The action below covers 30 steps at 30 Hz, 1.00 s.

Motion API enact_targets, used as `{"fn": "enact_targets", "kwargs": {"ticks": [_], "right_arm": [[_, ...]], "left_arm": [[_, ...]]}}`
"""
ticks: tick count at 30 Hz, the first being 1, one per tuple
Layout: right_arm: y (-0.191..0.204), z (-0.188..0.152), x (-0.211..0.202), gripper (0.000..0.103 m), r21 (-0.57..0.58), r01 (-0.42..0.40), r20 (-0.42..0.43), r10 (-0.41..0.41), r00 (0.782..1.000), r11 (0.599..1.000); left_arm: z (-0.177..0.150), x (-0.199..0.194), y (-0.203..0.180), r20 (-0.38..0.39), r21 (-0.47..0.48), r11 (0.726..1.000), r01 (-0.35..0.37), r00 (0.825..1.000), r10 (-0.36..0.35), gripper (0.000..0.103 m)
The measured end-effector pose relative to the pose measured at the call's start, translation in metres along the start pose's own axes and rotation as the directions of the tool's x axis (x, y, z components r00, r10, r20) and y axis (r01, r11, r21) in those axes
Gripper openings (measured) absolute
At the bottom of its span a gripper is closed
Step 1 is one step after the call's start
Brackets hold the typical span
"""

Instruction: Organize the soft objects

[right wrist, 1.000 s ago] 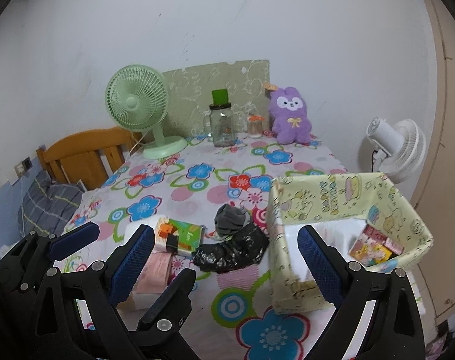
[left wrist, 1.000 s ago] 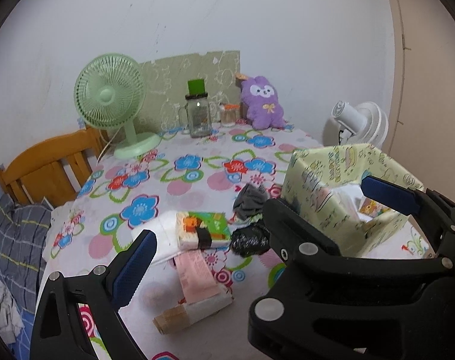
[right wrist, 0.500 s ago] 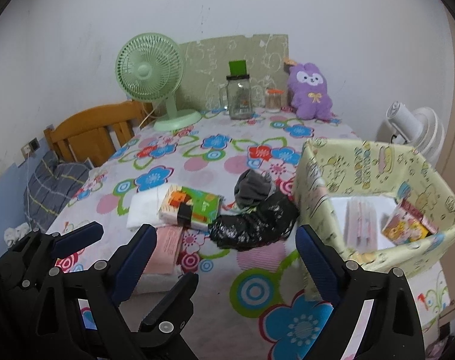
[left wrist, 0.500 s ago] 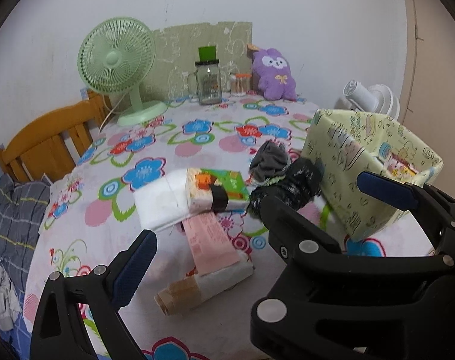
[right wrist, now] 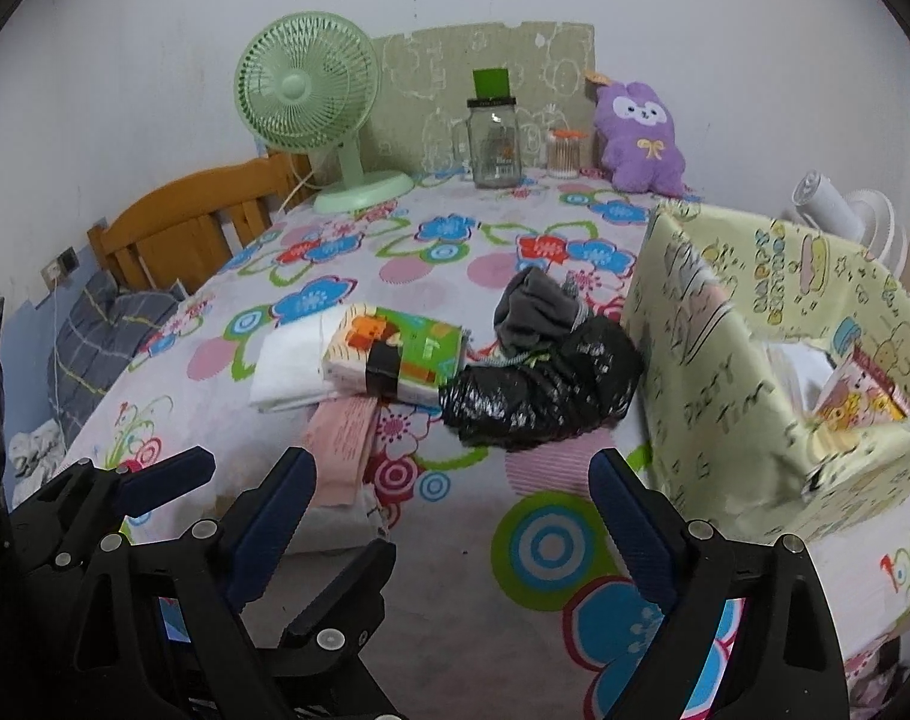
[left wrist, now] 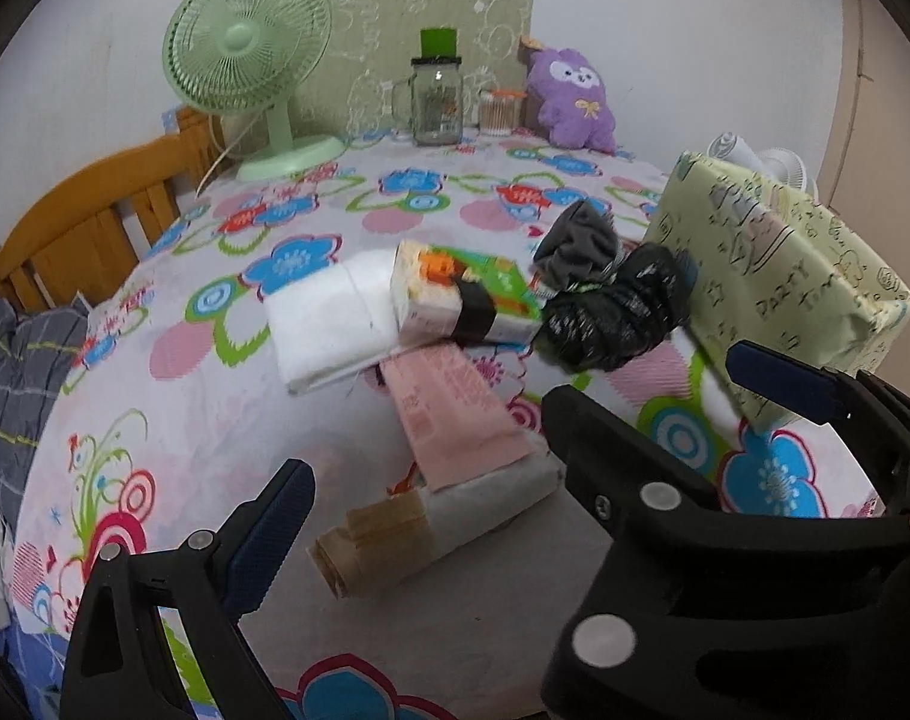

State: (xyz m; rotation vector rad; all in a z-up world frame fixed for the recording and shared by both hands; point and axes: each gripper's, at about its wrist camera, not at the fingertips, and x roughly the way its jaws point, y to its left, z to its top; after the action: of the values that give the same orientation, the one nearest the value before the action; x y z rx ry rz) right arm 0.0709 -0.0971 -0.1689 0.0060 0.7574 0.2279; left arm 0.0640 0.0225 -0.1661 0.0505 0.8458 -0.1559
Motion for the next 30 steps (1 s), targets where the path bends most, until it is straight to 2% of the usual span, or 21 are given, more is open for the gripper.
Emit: {"fn": "enact_targets", "kwargs": {"ticks": [5,12,15,22,28,30], "right_arm": [[0.003,-0.004,0.007,0.093,-0.014,0.007,-0.024,-0.008,1.000,1.000],[0.004,-0.006,0.014,0.093,-0.019,0.014,-0.049,-0.015,0.999,1.000],[0.004,-0.007,0.016,0.093,-0.019,0.014,-0.057,-0.015,0.998,1.000],[0.006,-0.008,0.013,0.093,-0.026,0.011,-0.057,-0.013,0.998,1.000],[0.006,-0.009,0.010,0.093,-0.025,0.013,-0.052,-0.014,0.999,1.000],[0.005,-0.009,0.009,0.093,-0.024,0.014,-0.048,-0.015,0.999,1.000]], "left_arm": [[-0.005,0.010,0.006,-0.037,-0.036,0.999,-0.005,0.999,0.003,0.087],[-0.009,0.014,0.008,-0.053,-0.028,1.000,-0.011,0.999,0.010,0.078],[-0.010,0.013,0.006,-0.046,-0.020,1.000,-0.011,0.999,0.011,0.068],[-0.011,0.009,0.004,-0.036,-0.017,1.000,0.012,0.999,-0.013,0.034],[-0.012,0.005,0.001,-0.027,-0.007,1.000,0.026,0.999,-0.026,0.018],[-0.011,0.004,-0.001,-0.023,-0.001,0.999,0.033,0.999,-0.033,0.017]]}}
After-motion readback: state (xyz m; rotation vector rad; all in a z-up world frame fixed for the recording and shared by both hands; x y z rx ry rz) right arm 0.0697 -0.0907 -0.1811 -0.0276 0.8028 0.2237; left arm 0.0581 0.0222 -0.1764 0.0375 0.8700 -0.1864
